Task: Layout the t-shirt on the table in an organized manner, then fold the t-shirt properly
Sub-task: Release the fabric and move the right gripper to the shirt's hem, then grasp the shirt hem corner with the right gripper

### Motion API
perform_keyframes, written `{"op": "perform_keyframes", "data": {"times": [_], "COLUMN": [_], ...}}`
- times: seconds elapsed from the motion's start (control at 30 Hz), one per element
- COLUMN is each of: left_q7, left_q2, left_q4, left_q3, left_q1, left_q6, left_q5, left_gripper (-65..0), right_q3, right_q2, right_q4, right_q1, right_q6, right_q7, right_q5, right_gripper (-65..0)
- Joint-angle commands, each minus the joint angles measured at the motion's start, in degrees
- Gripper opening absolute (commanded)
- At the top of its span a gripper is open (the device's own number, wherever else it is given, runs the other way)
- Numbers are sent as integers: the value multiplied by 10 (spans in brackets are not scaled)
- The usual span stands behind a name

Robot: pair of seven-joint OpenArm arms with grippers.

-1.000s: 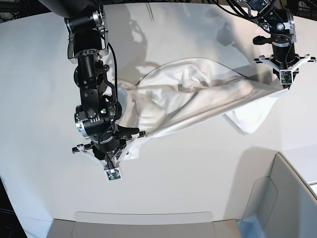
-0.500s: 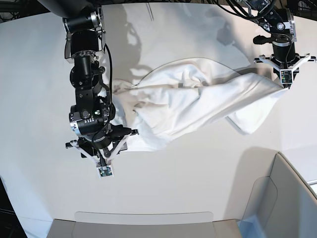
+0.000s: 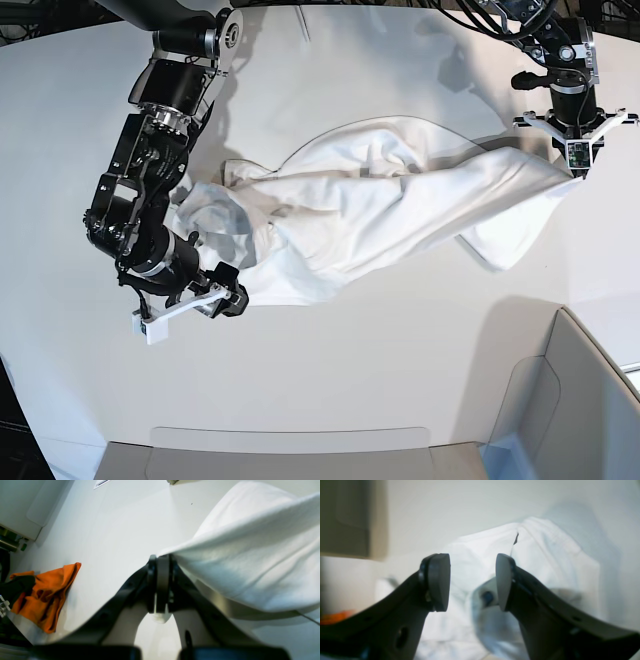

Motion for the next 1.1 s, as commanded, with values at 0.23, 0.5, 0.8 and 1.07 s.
{"op": "perform_keyframes", "data": {"times": [0.23,0.5,0.8,1.07], "left_q7": [-14,-14,-14,-14], "left_q2": [1,1,1,1], "left_q4": [5,5,5,5], "left_q3": [29,35,35,35], "left_q1": [14,15,12,10], "left_q6": [7,7,7,7], "left_q5": [-5,-5,-5,-5], "left_gripper": [-650,-650,-650,-650], "right_q3": [-1,-2,-2,-95], "right_q2": [35,35,37,43], "right_q4": [-21,-63,-71,-137], "right_q1": [7,-2,-22,-19], "right_q6": [-100,-156,-158,-157], "right_q7": [-23,-23,-22,57], "right_q5": [104,104,101,72], "right_gripper": [-375,-435,-433,-433]}}
